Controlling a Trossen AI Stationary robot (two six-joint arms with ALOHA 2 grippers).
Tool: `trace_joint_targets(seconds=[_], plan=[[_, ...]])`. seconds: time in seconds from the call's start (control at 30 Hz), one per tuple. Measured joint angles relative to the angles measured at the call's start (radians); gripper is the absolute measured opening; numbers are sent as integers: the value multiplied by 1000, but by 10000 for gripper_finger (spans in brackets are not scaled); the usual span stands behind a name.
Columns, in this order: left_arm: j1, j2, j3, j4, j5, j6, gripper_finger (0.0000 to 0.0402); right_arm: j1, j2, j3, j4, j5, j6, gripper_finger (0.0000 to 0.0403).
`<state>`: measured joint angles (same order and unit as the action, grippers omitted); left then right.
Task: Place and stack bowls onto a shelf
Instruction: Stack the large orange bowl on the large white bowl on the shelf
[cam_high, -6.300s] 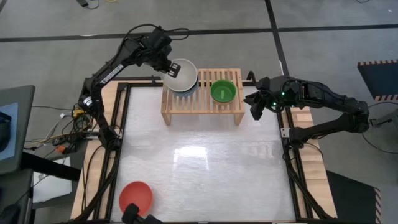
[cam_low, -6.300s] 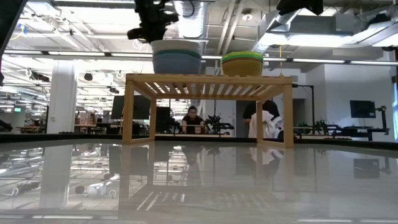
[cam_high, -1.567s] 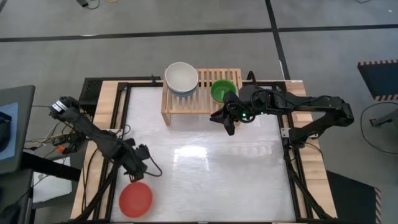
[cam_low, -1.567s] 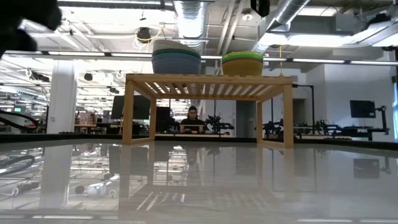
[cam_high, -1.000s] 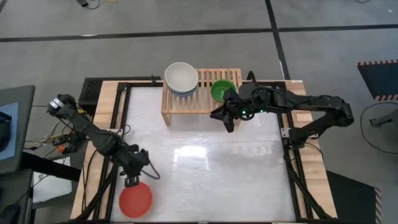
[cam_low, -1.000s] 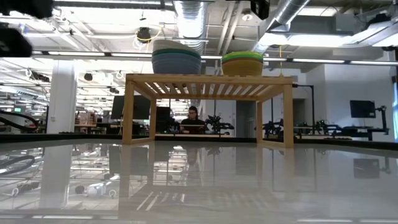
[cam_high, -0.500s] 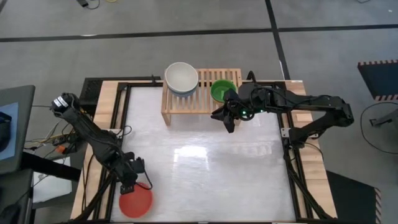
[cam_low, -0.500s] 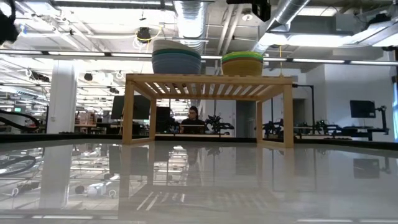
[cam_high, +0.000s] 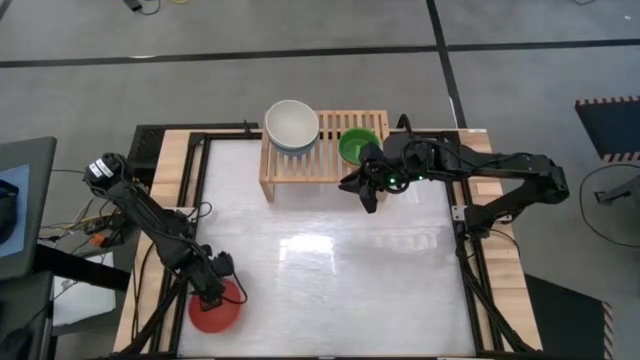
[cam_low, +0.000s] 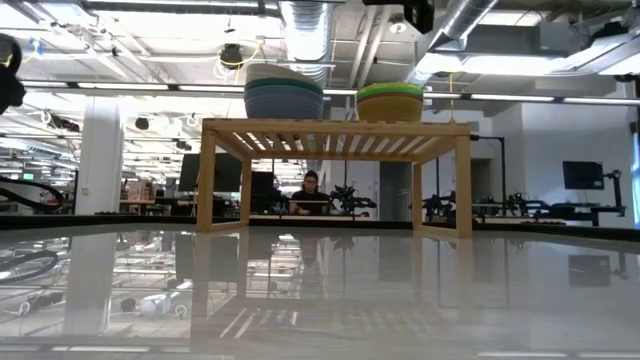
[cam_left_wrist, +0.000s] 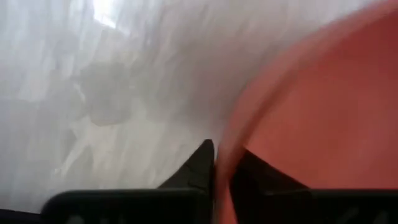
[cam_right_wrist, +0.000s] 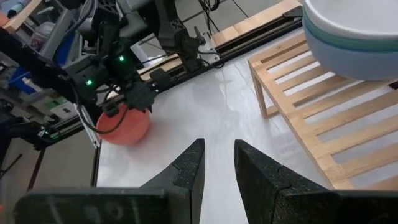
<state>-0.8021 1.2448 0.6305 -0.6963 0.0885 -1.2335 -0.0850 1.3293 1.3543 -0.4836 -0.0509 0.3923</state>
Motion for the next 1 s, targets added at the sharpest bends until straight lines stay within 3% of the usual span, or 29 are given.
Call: trace_joint_targets(seconds=[0.17,0.3,0.47,0.63,0.73,0.83,1.0], plan=[[41,-21,63,-75,-23,-16,2,-25,0,0,8,-2,5,111],[119,-58,207,-257,-90,25,1,-44,0,0,7,-4,16,111],[278,-123,498,-541,-350,85,0,-51,-9,-1,-9,-4,16,111],[537,-148,821,-786,-663,60,0,-71,-8,-1,-11,-6,-6,111],[762,-147,938,-731,-731,284,0,-91,-3,-1,-8,-6,-12,111],[972,-144,979,-514,-727,520,0,-113,1,-1,-12,-6,-21,111],[1240,-83,981,-168,-563,756,0,-148,0,-1,-9,-6,-29,111]])
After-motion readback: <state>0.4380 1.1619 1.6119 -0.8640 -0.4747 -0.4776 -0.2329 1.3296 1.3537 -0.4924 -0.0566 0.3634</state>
